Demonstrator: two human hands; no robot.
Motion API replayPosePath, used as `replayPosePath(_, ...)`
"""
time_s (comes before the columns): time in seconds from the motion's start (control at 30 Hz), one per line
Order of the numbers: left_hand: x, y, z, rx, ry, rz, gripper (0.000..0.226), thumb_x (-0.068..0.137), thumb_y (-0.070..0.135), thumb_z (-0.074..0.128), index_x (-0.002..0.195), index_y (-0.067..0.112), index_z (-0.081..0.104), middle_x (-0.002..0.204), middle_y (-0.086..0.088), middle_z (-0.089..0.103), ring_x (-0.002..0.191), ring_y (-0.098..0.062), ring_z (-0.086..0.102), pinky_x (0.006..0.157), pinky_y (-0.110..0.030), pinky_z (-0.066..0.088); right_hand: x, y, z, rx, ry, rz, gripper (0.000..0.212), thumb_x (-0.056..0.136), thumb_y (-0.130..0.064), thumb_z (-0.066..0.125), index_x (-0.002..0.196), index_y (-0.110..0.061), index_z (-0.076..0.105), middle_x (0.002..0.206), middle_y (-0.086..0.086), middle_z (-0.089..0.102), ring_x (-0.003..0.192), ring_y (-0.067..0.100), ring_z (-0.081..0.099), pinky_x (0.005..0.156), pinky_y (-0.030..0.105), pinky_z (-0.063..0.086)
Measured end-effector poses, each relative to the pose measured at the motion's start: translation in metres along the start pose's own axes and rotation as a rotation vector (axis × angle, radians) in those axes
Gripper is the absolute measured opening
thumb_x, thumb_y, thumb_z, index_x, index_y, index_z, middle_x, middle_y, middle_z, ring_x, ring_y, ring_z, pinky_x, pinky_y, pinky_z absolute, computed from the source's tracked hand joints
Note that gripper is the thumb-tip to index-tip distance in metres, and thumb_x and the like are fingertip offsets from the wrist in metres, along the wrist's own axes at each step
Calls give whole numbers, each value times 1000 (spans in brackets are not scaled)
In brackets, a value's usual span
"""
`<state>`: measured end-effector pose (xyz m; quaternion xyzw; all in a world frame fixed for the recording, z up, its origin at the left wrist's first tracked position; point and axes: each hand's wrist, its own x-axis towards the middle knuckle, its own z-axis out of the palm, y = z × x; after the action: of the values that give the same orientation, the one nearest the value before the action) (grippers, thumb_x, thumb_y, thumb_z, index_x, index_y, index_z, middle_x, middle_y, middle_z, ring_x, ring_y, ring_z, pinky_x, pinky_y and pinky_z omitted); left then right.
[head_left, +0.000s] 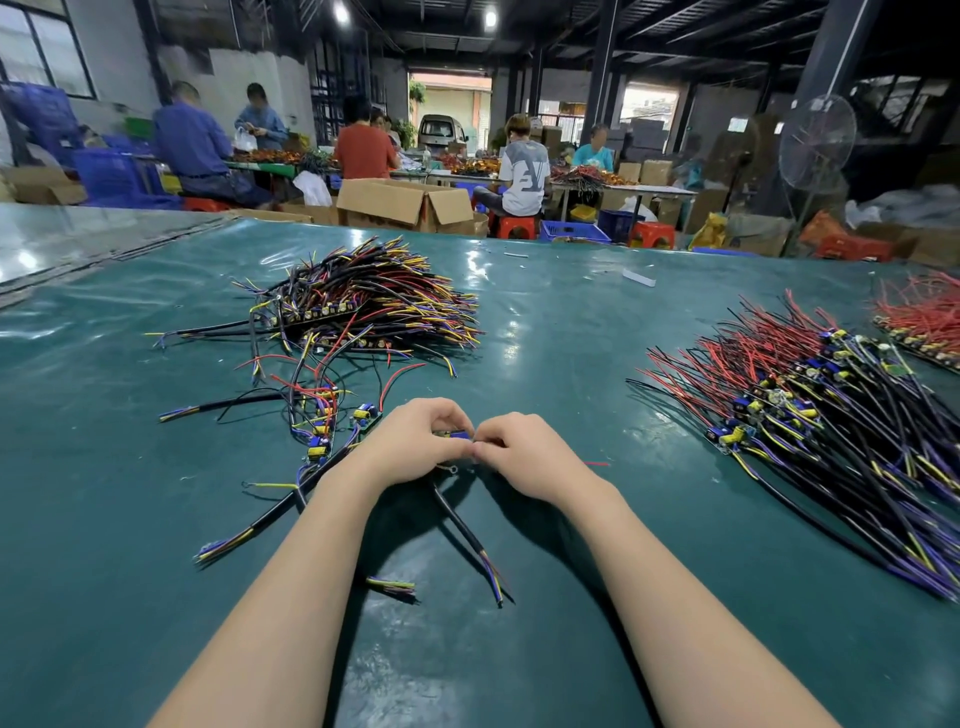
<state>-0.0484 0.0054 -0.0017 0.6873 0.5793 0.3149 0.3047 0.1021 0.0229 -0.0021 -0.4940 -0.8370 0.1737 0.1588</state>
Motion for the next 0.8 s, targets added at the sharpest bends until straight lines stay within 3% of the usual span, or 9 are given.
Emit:
replayPosePath(0.1, -1, 1, -1, 18, -27, -10, 15, 69, 23, 74, 73, 27, 60, 87, -2, 72, 89, -22, 66, 90, -41, 50, -1, 1, -2, 59, -26, 11, 17, 88, -22, 54, 79, -17, 67, 64, -2, 50, 71, 19, 45, 62, 28, 34)
replayPosePath(0.2, -2, 3, 0, 42, -71, -27, 10, 57, 27, 59, 67, 28, 59, 64, 5, 67, 60, -17, 55, 69, -32, 46, -4, 4, -10, 198, -108, 1, 16, 86, -20, 58, 75, -17, 69, 62, -1, 54, 62, 15, 46, 60, 27, 37)
replayPosePath(0.3, -1, 1, -2, 71, -50, -50, 14, 66, 15, 62, 62, 27, 57, 52, 9, 61, 50, -12, 48, 60, -26, 38, -6, 8, -14, 214, -120, 6, 15, 87, -16, 57, 77, -17, 69, 55, -6, 52, 54, 9, 44, 51, 16, 36)
replayPosePath(0.4, -1, -3, -5, 60, -64, -58, 22, 74, 3, 60, 65, 23, 54, 56, 6, 62, 56, -17, 49, 63, -27, 38, -4, 12, -14, 226, -57, 20, 14, 87, -12, 56, 77, -17, 65, 54, -6, 51, 52, 9, 44, 49, 14, 34)
replayPosePath(0.53, -1, 0, -3, 117, -101, -33, 22, 80, 7, 54, 69, 25, 50, 60, 7, 58, 60, -18, 46, 65, -27, 38, -3, 11, -11, 185, -7, 25, 16, 86, -10, 53, 82, -20, 64, 61, -5, 50, 61, 14, 45, 56, 22, 36)
replayPosePath(0.63, -1, 3, 0, 202, -95, -6, 22, 84, 10, 52, 70, 27, 48, 64, 8, 56, 59, -14, 46, 61, -26, 37, -2, 7, -5, 73, 10, 3, 25, 83, -7, 46, 87, -21, 67, 77, 1, 59, 75, 20, 48, 68, 29, 44)
replayPosePath(0.7, 0, 5, 2, 239, -98, 10, 23, 85, 11, 52, 70, 28, 47, 68, 7, 56, 65, -16, 48, 65, -28, 39, -1, 4, -2, 59, 17, -15, 20, 84, -12, 48, 83, -22, 66, 85, 4, 65, 80, 22, 51, 75, 35, 48)
replayPosePath(0.8, 0, 5, 2, 338, -82, 17, 22, 85, 20, 56, 68, 31, 48, 73, 10, 58, 74, -16, 52, 76, -31, 43, -2, 5, -1, 113, 19, -24, 14, 85, -17, 55, 79, -15, 67, 75, 3, 62, 74, 20, 50, 72, 35, 46)
